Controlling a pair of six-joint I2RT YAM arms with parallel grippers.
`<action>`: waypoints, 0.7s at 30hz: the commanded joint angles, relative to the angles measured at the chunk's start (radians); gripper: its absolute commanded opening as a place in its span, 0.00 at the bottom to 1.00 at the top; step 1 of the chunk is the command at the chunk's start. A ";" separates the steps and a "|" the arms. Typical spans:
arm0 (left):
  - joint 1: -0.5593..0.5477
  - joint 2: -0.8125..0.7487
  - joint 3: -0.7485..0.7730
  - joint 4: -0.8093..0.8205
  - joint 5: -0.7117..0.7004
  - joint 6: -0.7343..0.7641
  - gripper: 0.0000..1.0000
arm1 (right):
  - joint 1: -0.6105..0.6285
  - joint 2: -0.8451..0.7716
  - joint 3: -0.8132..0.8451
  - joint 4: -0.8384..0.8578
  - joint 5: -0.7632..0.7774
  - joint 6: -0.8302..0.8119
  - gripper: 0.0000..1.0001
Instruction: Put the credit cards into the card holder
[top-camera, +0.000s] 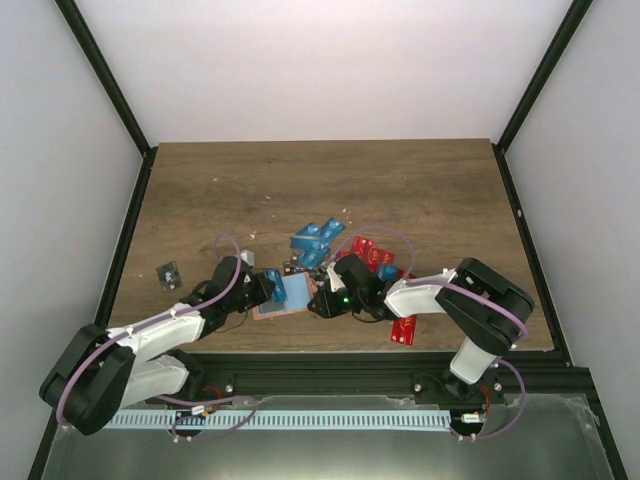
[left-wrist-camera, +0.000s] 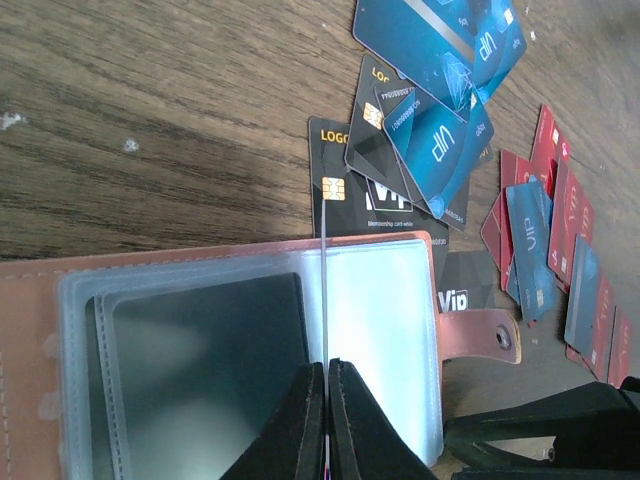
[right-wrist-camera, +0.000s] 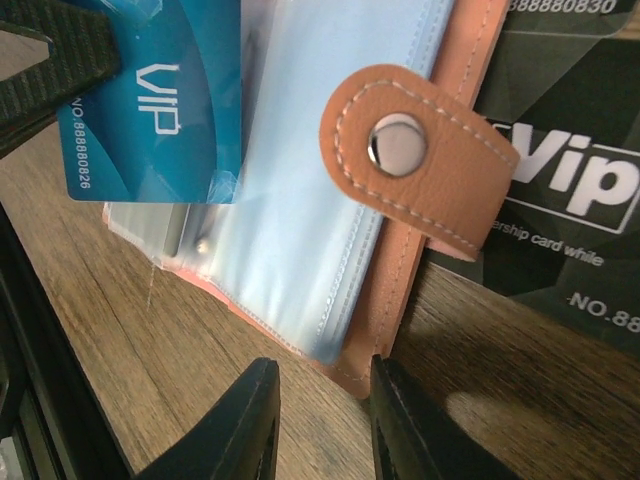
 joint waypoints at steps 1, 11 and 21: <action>0.003 -0.002 -0.022 0.040 0.023 -0.019 0.04 | -0.006 0.015 -0.010 0.036 -0.038 0.012 0.27; 0.003 -0.005 -0.031 0.058 0.043 -0.037 0.04 | -0.006 0.022 -0.013 0.041 -0.052 0.016 0.26; 0.002 -0.038 -0.068 0.019 0.022 -0.094 0.04 | -0.006 0.025 -0.012 0.026 -0.041 0.023 0.25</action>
